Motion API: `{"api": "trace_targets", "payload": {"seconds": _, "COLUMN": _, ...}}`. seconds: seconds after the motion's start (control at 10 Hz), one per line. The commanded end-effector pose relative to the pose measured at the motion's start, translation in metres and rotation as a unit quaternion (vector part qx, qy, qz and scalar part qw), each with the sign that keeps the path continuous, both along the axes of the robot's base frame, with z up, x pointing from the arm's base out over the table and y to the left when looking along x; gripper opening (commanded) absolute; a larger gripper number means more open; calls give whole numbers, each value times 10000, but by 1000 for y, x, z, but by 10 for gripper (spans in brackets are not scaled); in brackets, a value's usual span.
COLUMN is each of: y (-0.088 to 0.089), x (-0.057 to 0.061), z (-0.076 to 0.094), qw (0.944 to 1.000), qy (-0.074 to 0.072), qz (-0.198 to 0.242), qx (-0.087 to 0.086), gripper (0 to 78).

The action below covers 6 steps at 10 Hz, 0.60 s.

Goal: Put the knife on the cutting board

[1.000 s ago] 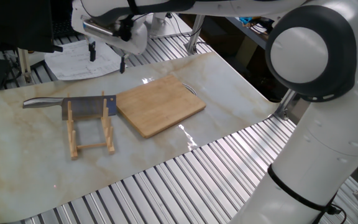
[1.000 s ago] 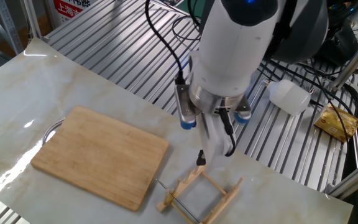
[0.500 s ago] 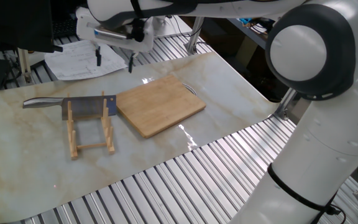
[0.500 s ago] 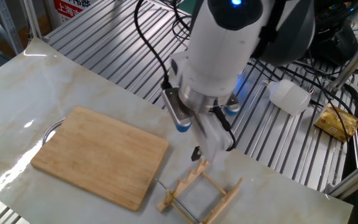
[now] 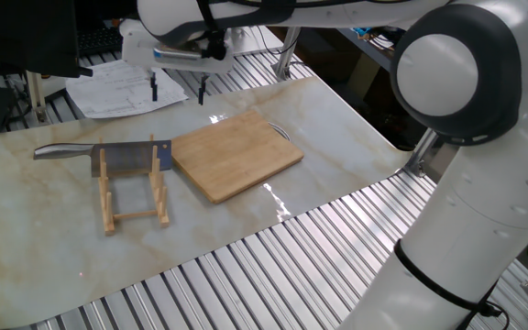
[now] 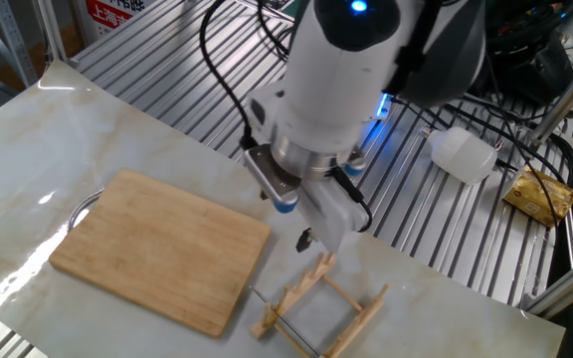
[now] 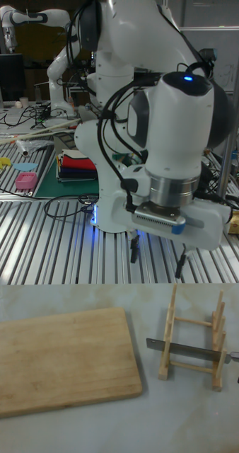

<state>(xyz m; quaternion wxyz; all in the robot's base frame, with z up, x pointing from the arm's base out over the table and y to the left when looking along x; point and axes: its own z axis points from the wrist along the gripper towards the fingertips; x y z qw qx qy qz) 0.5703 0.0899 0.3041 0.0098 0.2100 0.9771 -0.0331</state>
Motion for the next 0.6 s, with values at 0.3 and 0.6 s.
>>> {"api": "trace_targets", "payload": {"seconds": 0.3, "y": -56, "x": 17, "z": -15, "qw": 9732, "qy": 32, "qz": 2273, "qx": -335, "gripper": 775}}
{"api": "trace_targets", "payload": {"seconds": 0.6, "y": -56, "x": 18, "z": -15, "qw": 9729, "qy": 42, "qz": 2288, "qx": -330, "gripper": 775}}
